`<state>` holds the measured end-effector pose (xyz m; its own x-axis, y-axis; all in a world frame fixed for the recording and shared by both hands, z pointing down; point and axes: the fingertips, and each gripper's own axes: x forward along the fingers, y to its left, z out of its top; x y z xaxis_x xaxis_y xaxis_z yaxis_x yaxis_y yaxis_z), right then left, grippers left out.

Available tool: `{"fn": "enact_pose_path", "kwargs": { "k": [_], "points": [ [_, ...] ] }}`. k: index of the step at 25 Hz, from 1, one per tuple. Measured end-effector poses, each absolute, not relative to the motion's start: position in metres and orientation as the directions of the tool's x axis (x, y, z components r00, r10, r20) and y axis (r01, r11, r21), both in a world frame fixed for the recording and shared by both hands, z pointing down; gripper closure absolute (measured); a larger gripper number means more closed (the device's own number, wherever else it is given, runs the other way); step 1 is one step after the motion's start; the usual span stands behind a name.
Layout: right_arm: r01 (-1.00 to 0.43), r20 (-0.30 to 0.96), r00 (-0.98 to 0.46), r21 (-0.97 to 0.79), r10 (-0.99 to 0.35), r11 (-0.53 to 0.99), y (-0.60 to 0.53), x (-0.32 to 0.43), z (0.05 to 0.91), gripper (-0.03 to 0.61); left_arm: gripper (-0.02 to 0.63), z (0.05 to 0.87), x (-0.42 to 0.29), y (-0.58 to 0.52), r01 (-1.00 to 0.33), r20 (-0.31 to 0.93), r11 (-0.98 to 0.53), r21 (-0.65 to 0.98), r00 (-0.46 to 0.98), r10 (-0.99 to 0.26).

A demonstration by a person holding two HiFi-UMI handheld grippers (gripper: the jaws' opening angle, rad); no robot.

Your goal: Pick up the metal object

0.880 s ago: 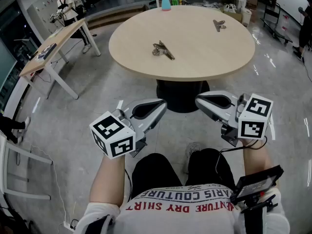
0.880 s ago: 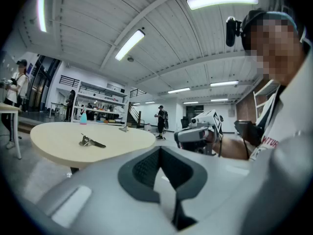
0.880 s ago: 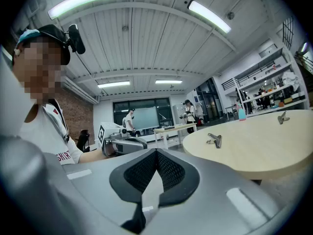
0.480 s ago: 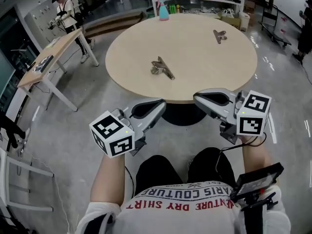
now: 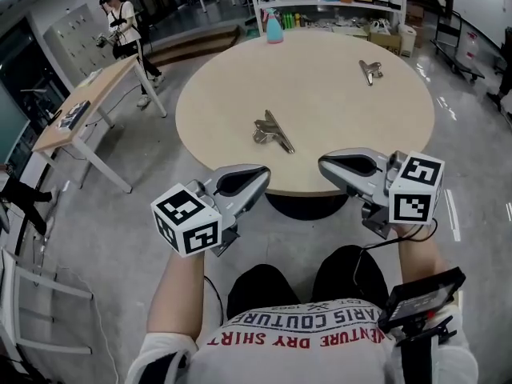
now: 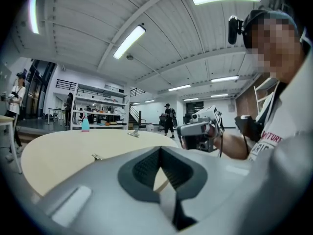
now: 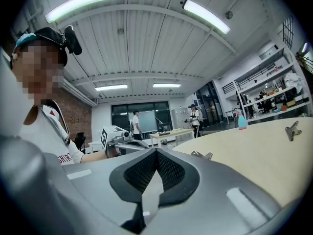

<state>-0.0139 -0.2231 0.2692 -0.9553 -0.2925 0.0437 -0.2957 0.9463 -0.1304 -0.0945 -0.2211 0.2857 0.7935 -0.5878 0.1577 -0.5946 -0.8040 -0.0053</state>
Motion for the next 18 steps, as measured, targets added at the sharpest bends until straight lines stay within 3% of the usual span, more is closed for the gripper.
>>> {"fn": "enact_pose_path", "kwargs": {
  "k": [4,14,18],
  "points": [
    [-0.297,0.044,-0.955,-0.139,-0.294,0.945,-0.226,-0.013,0.274,0.578,0.609,0.285,-0.098,-0.231,-0.586,0.159,-0.809,-0.041,0.795,-0.585],
    [-0.321,0.056,-0.947,-0.151,-0.316,0.935,-0.235,0.004,0.281,0.577,0.3,0.319,-0.112,-0.33,-0.543,0.364,-0.831,-0.122,0.754,-0.546],
    [-0.33,0.06,-0.944,-0.155,-0.325,0.931,-0.236,0.009,0.279,0.578,0.258,0.337,-0.121,-0.371,-0.541,0.447,-0.834,-0.107,0.724,-0.526]
  ]
}}
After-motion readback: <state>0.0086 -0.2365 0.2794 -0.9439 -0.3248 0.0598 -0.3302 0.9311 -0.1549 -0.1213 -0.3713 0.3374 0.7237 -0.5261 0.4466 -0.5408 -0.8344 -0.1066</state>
